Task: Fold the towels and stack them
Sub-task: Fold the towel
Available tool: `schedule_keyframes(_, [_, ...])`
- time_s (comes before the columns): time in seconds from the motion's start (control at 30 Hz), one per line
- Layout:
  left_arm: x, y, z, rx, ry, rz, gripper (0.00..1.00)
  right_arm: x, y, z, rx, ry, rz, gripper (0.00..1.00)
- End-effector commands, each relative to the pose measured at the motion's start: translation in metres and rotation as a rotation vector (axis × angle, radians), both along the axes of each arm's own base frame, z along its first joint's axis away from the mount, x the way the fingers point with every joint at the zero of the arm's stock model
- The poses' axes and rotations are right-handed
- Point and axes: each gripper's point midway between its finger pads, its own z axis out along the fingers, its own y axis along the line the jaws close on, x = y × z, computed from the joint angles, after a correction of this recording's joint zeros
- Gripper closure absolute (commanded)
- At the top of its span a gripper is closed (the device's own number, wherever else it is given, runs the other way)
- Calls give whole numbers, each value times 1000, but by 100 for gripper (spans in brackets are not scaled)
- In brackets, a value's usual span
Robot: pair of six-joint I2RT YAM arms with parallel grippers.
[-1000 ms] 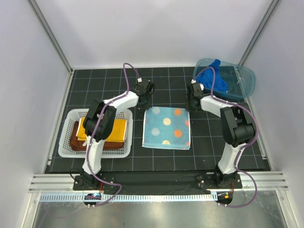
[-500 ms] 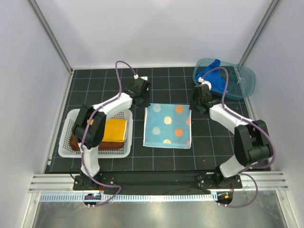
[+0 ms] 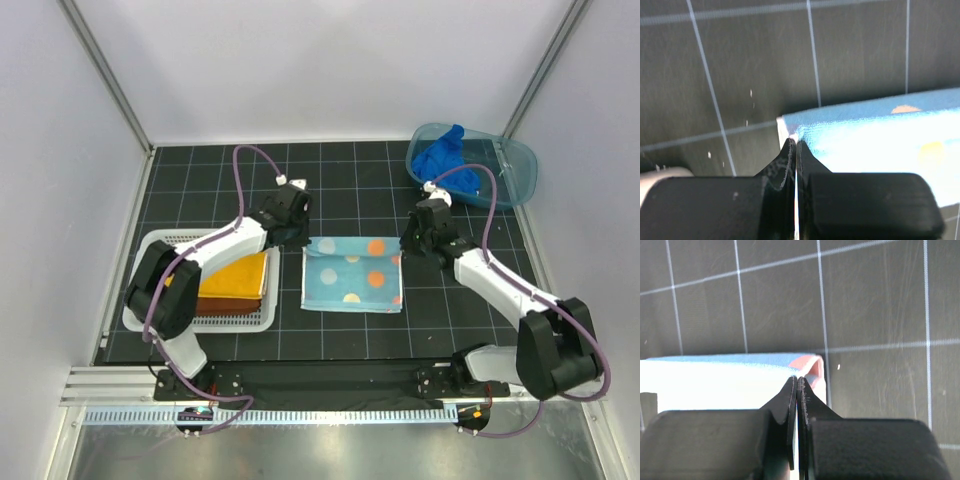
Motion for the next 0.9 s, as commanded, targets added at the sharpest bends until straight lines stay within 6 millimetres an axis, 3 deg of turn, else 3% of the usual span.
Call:
schedule_keyframes(0.0, [-8,3,16,-14,-54,25,100,-13,-4,10,17,-29,-33,99])
schedule_keyframes(0.43, [-54,3,12,27,-55,-7,100,-74,-2,-10,72,49,-32,99])
schedule_keyframes(0.87, [-82,4,3,32,-28,-33,100,-101,4,-15,101,55,-21,99])
